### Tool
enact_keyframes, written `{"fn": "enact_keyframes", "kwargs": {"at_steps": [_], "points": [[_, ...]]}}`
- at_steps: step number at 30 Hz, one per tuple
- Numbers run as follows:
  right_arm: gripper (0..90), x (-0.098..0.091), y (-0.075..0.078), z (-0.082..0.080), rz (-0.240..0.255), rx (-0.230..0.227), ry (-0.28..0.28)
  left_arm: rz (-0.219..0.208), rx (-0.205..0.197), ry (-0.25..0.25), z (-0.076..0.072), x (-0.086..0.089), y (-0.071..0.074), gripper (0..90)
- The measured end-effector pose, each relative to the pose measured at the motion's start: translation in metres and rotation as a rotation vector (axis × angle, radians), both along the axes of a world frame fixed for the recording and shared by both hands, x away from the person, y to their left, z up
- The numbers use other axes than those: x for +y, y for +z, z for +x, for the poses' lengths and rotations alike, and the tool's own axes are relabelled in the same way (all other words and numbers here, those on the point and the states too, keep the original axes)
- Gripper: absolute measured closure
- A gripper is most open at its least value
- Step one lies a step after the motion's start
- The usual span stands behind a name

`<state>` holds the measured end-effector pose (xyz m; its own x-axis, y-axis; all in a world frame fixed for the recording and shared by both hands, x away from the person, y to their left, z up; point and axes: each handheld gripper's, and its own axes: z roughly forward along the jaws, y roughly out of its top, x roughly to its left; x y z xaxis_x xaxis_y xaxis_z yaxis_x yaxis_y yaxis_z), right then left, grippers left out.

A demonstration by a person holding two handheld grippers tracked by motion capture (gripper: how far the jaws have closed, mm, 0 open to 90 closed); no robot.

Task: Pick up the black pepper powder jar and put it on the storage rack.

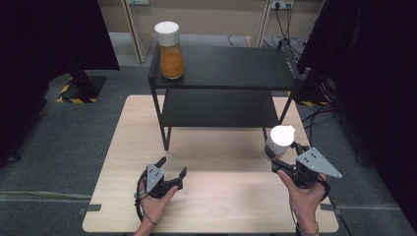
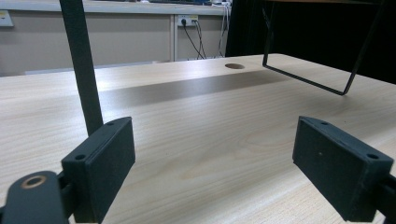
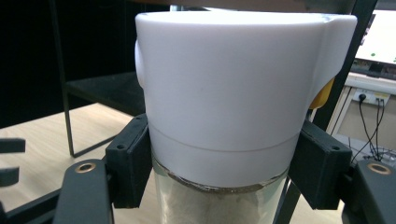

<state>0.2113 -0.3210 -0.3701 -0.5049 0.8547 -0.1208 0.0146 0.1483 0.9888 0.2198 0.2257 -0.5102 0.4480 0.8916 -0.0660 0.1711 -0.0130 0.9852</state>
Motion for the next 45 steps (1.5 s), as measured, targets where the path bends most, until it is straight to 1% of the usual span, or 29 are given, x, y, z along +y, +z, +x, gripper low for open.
{"fn": "enact_keyframes", "kwargs": {"at_steps": [3,12,16,23,29,33,38,45], "points": [[30.6,0.0,0.005,0.003,0.006,-0.01,-0.002,-0.001,0.002,0.003,0.0,0.0,0.0,12.5],[30.6,0.005,0.022,0.012,0.003,-0.034,-0.005,0.0,0.002,0.002,0.0,0.0,0.0,12.5],[30.7,0.008,0.03,0.015,0.013,-0.048,-0.007,-0.001,0.002,0.001,0.0,0.0,0.0,12.5],[30.7,0.01,0.041,0.019,0.005,-0.056,-0.013,-0.002,0.0,0.002,0.0,0.0,0.0,12.5],[30.7,0.009,0.048,0.023,0.013,-0.06,-0.016,-0.002,0.001,0.002,0.0,0.0,0.0,12.5],[30.7,0.01,0.056,0.027,0.015,-0.069,-0.016,-0.001,0.002,0.001,0.0,0.0,0.0,12.5],[30.7,0.012,0.065,0.03,0.027,-0.083,-0.017,-0.002,0.002,0.001,0.0,0.0,0.0,12.5],[30.7,0.014,0.072,0.034,0.046,-0.094,-0.015,-0.004,0.002,0.001,0.0,0.0,0.0,12.5]]}}
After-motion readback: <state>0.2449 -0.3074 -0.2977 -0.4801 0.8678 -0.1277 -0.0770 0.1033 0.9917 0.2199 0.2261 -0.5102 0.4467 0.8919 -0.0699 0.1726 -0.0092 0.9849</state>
